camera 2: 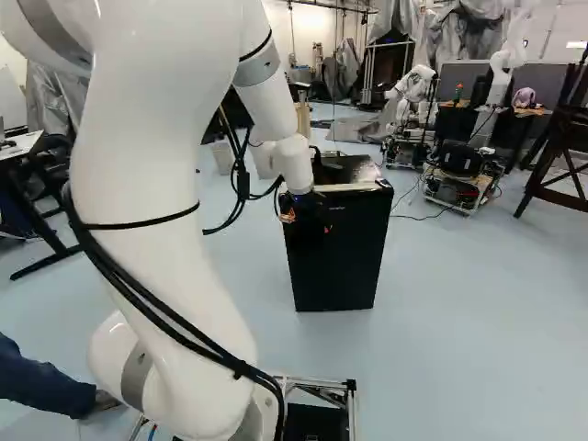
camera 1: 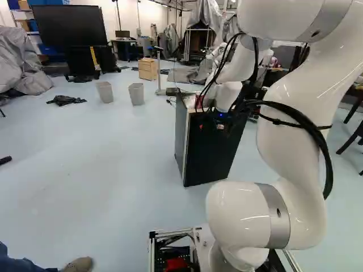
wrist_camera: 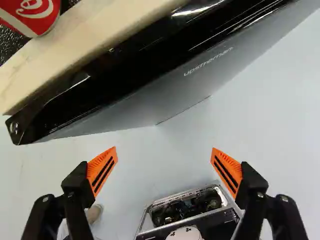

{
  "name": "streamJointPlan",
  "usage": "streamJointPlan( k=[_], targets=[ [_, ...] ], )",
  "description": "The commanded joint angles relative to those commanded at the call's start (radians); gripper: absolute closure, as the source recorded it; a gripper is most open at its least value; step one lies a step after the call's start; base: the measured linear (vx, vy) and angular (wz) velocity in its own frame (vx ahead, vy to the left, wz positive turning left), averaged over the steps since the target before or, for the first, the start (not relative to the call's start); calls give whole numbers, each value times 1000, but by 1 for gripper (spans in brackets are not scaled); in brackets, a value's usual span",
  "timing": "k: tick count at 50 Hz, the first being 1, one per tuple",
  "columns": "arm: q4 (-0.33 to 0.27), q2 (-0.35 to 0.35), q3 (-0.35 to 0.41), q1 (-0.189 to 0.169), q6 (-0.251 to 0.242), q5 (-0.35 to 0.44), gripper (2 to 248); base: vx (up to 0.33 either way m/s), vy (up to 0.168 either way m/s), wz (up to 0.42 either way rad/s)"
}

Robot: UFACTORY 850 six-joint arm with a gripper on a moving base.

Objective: Grab a drink from the fridge

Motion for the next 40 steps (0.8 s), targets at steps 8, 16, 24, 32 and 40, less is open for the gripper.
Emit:
streamJointPlan(
  k=[8,16,24,32,40],
  targets=[
    [0,33,40,-5,0,74,3,0,0,0],
    [0,70,83,-5,0,157,3,0,0,0],
    [0,108,127,3,0,241,3,0,0,0],
    [0,146,169,18,0,327,3,0,0,0],
    [0,172,197,41,0,409,3,0,0,0]
  ],
)
